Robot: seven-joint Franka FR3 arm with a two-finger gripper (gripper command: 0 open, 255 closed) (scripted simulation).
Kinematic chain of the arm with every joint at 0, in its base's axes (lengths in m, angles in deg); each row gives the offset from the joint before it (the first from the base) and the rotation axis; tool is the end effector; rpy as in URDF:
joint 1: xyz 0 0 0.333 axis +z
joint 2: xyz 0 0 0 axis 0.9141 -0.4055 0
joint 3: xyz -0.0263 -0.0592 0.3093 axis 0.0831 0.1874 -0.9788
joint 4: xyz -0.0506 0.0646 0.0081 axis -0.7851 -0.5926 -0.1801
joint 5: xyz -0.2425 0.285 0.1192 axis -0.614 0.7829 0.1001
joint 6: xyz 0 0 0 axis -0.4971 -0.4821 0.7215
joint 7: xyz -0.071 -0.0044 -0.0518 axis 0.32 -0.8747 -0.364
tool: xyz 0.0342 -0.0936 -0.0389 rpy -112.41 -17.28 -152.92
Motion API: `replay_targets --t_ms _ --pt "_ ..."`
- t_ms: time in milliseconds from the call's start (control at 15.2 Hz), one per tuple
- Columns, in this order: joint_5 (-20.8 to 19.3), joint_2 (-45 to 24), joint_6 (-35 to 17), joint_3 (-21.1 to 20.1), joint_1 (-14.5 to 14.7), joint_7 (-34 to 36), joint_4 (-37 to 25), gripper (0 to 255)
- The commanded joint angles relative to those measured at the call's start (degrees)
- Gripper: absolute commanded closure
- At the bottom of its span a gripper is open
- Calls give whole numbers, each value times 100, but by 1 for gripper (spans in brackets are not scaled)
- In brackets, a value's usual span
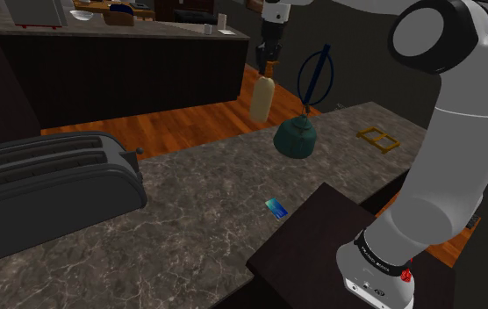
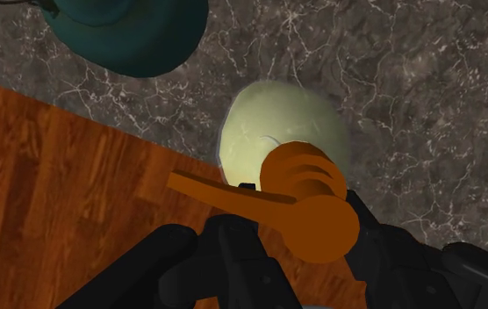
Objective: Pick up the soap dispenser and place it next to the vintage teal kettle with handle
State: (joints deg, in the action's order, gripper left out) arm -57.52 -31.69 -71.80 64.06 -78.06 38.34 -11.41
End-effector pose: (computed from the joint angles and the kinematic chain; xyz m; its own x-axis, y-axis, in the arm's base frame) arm 0.6386 -0.1620 0.5170 0.9942 0.0892 -0.0596 0.0897 -0.9959 0.0063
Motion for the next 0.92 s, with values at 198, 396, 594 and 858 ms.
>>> replay_targets --t_ms 198,396,594,858 --pt "-2 20 -410 -2 4 10 424 255" --pt "-2 12 -637 -3 5 14 643 255" --pt "-2 -8 -859 -4 6 18 845 255" --pt "-1 -54 -1147 -5 6 23 1088 255"
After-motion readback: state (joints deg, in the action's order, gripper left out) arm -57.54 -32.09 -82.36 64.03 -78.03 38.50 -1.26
